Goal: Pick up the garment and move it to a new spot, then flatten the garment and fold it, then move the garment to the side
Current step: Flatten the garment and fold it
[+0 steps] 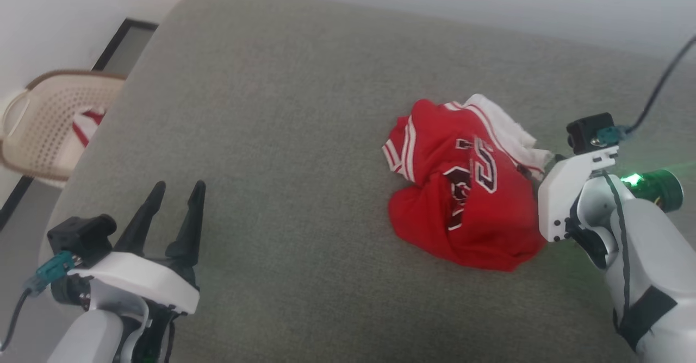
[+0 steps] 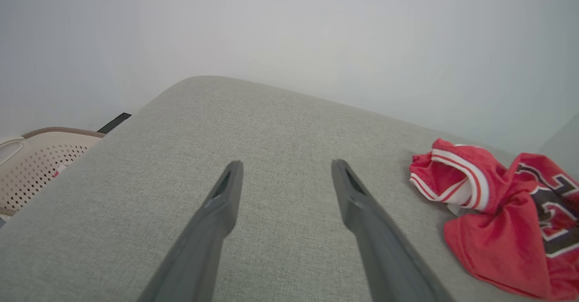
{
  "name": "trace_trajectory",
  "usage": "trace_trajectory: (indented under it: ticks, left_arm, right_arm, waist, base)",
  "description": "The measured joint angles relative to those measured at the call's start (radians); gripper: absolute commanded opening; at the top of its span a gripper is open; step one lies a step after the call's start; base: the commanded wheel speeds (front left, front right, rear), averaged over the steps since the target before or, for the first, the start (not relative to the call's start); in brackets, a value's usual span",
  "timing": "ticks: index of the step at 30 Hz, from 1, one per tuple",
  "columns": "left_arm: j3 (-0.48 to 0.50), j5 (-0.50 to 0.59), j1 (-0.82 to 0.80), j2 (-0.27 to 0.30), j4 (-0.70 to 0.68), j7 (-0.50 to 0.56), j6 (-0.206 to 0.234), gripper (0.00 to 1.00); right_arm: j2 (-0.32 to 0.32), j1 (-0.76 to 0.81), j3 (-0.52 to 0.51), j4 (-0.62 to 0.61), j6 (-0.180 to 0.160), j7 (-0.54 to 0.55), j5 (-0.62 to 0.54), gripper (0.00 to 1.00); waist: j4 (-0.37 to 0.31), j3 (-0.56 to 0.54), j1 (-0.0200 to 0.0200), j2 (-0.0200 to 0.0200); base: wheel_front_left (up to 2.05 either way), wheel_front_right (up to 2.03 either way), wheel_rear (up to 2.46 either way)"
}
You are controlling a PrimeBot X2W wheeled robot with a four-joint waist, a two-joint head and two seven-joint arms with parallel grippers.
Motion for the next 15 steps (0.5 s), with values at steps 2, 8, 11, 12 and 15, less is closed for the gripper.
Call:
trace_trajectory:
  ticks: [2,8,11,12,15]
  left_arm:
    - [-0.004,0.0,-0.01,-0.006,0.008,-0.005,-0.002,1.0]
    - [-0.016,0.0,-0.032,-0.02,0.038,-0.013,-0.013,1.0]
    - [-0.017,0.0,-0.038,-0.021,0.049,-0.015,-0.014,1.0]
    - [-0.018,0.0,-0.041,-0.022,0.053,-0.016,-0.014,1.0]
    - [-0.015,0.0,-0.042,-0.021,0.065,-0.022,-0.017,1.0]
  right_arm:
    - [-0.003,-0.021,0.018,0.029,0.0,0.035,0.015,1.0]
    - [-0.02,-0.08,0.068,0.095,0.0,0.11,0.04,0.99]
    - [-0.019,-0.092,0.073,0.107,0.0,0.109,0.046,0.0]
    - [-0.017,-0.096,0.073,0.11,0.001,0.103,0.053,0.0]
    - [-0.013,-0.101,0.081,0.115,0.002,0.087,0.062,0.0]
  waist:
    - [0.011,0.014,0.0,0.0]
    - [0.032,0.039,0.0,0.0]
    - [0.033,0.041,0.0,0.0]
    - [0.031,0.041,0.0001,0.0]
    - [0.024,0.033,0.0,0.0]
  base:
    - [0.0,0.0,0.0]
    - [0.0,0.0,0.0]
    - [0.0,0.0,0.0]
    - [0.0,0.0,0.0]
    - [0.0,0.0,0.0]
